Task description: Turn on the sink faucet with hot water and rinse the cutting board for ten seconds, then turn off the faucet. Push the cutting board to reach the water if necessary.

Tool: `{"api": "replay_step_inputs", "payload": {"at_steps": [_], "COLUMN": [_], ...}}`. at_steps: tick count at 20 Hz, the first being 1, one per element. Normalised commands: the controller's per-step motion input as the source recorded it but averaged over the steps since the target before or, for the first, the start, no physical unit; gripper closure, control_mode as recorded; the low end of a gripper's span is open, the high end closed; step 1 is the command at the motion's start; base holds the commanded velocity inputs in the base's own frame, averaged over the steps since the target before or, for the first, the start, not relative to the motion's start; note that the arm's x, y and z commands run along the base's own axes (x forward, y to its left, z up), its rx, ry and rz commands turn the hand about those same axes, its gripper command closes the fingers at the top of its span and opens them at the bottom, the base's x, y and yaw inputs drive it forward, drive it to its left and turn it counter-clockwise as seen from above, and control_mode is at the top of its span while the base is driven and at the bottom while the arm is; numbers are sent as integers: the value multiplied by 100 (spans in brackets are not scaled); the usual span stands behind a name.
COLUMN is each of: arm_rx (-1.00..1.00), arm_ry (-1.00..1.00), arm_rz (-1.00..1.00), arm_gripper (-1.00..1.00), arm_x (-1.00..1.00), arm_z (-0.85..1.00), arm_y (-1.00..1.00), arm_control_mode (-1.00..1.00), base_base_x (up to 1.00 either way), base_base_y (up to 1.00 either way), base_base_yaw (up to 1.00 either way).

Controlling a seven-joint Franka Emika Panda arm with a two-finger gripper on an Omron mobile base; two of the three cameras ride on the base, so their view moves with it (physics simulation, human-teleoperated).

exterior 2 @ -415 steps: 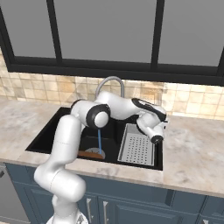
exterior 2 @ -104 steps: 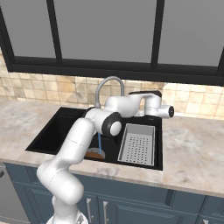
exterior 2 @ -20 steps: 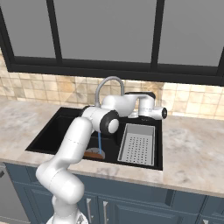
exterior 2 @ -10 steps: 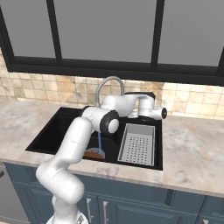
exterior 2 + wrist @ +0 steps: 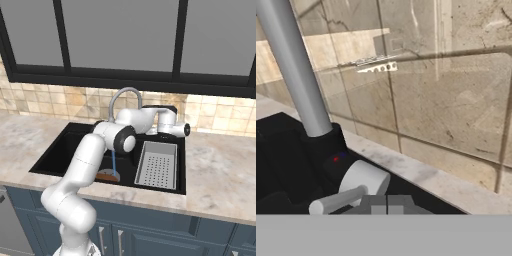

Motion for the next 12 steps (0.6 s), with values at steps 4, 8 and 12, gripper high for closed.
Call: {"api": "replay_step_inputs", "payload": {"at_steps": [4,8,12], "arm_rx": [-2,-3,-4], "arm_ry": [0,0,0], "arm_rz": [-3,-3,-3], "arm_gripper": [100,100,100], "arm_x": [-6,-3,-3], "arm_z": [0,0,0], "arm_y": [56,61,65], "arm_control_mode": [-100,-100,-100], "base_base_x": [0,0,0], "base_base_y": [0,0,0], "base_base_yaw": [0,0,0]}}
